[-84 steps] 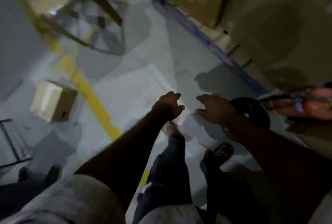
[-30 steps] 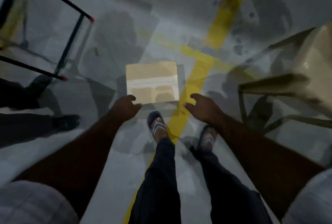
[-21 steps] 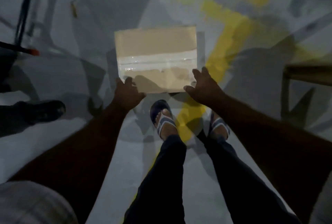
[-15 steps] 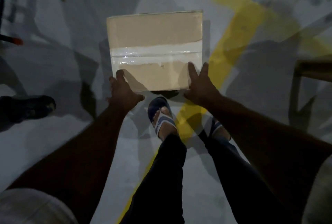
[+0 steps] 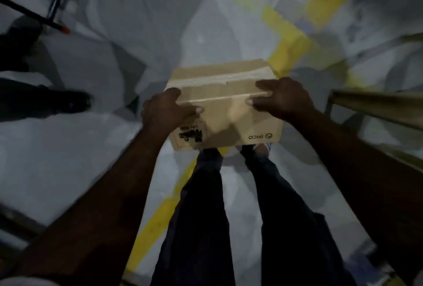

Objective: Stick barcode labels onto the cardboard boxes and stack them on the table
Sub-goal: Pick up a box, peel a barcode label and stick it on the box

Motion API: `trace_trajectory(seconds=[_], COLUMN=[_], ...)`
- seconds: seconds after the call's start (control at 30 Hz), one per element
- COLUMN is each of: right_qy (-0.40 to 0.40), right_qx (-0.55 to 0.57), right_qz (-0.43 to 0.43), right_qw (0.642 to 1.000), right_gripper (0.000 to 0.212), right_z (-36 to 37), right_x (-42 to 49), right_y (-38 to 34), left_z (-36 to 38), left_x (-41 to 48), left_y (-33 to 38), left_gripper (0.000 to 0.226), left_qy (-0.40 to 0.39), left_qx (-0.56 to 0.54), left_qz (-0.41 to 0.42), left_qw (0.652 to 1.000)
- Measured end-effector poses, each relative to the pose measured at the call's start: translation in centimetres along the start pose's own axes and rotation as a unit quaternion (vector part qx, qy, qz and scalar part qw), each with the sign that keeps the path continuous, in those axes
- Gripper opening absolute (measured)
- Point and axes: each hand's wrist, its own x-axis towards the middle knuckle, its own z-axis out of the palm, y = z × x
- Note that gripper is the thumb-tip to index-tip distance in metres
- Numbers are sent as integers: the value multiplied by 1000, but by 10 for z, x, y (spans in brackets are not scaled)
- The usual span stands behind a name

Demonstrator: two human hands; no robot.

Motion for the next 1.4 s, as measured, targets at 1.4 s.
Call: trace_trajectory(seconds=[1.4], right_qy=[-292], right_qx=[-318], right_qz=[-695], right_qw=[575], right_gripper=[58], right_z=[267], right_x=[-872], right_y=[-180], left_z=[224], left_x=[-1013], left_y=[-261], left_gripper=[37], left_qy=[484], left_qx=[-445], left_qz=[-610], left_qw=[442])
